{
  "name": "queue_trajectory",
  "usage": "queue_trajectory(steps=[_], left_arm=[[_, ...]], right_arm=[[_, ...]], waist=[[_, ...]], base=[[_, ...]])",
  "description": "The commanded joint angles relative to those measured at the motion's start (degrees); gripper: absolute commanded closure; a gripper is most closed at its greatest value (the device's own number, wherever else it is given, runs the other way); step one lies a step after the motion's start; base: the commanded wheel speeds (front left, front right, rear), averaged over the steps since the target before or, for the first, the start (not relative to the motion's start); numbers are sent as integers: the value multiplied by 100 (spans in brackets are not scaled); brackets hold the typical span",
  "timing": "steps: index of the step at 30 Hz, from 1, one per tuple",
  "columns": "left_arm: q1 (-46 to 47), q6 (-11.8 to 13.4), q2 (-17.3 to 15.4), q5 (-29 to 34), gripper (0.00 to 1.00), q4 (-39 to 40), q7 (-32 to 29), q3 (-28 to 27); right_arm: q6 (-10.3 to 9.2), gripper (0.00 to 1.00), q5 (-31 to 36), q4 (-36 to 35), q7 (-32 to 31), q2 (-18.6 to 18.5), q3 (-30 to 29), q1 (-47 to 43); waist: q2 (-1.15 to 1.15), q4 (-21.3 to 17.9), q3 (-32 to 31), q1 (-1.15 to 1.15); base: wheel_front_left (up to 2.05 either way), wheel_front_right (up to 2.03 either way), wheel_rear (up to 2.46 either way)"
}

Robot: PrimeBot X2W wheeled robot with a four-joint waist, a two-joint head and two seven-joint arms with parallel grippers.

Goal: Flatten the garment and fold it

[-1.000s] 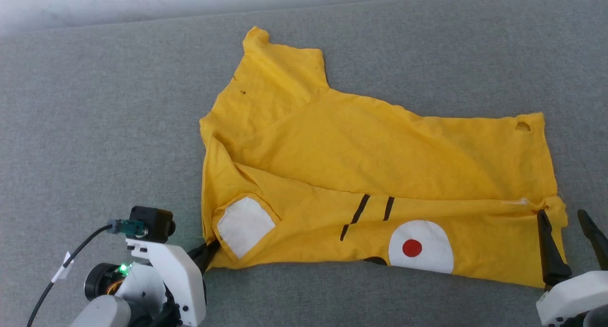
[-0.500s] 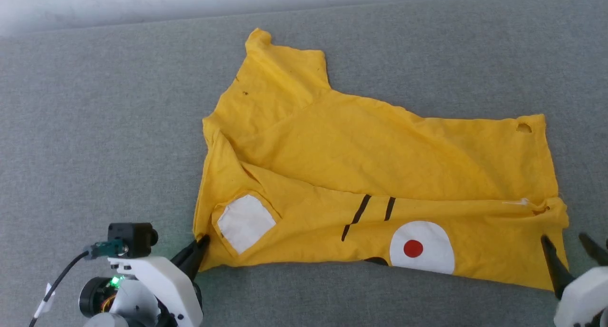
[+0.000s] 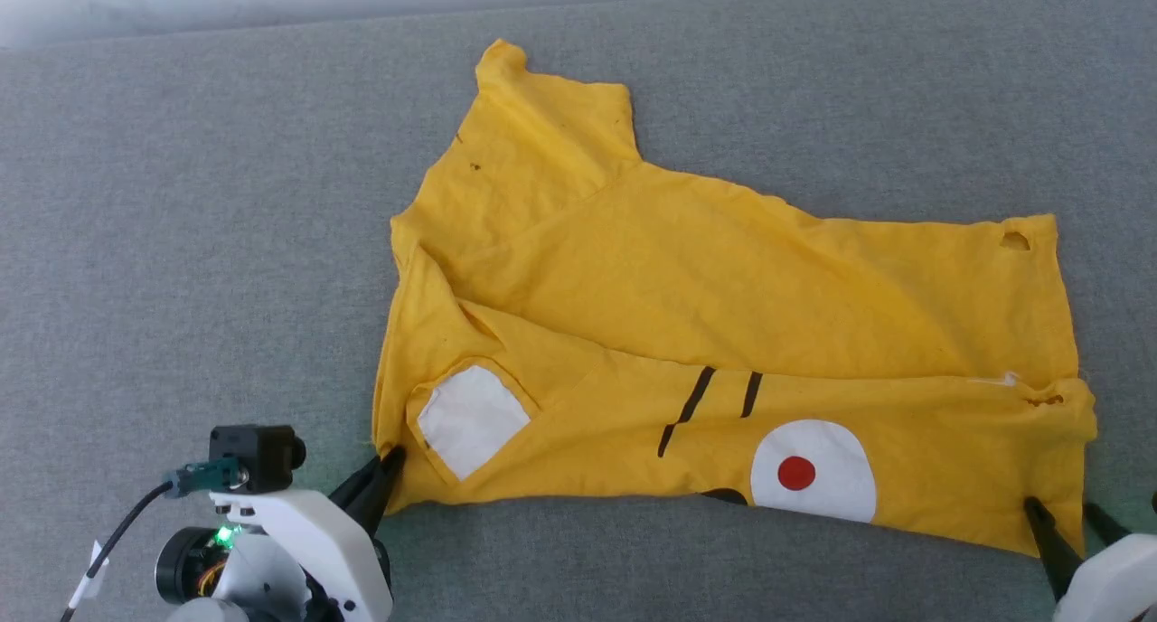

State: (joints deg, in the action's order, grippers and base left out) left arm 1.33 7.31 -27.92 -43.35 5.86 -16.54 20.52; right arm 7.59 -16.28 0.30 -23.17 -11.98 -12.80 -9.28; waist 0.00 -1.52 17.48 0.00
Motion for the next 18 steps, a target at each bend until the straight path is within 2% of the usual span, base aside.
queue_trajectory(steps=[1, 5, 11, 18], left_arm=[[33, 47, 15, 31, 100, -3, 10, 11], [98, 41, 27, 20, 100, 5, 3, 17], [150, 57, 5, -33, 100, 50, 17, -57], [-384, 415, -73, -417, 100, 479, -204, -373]], right_arm=[[-10, 100, -126, 171, -109, 133, 35, 47], [-10, 100, -264, 272, -156, 175, 75, 161], [-10, 100, -253, -4, -55, -13, 50, 299], [-10, 100, -260, -763, -403, -105, -105, 105]], waist=[[0, 5, 16, 0], [0, 15, 49, 0], [0, 26, -48, 0], [0, 100, -297, 0]], base=[[0, 0, 0], [0, 0, 0], [0, 0, 0], [0, 0, 0]])
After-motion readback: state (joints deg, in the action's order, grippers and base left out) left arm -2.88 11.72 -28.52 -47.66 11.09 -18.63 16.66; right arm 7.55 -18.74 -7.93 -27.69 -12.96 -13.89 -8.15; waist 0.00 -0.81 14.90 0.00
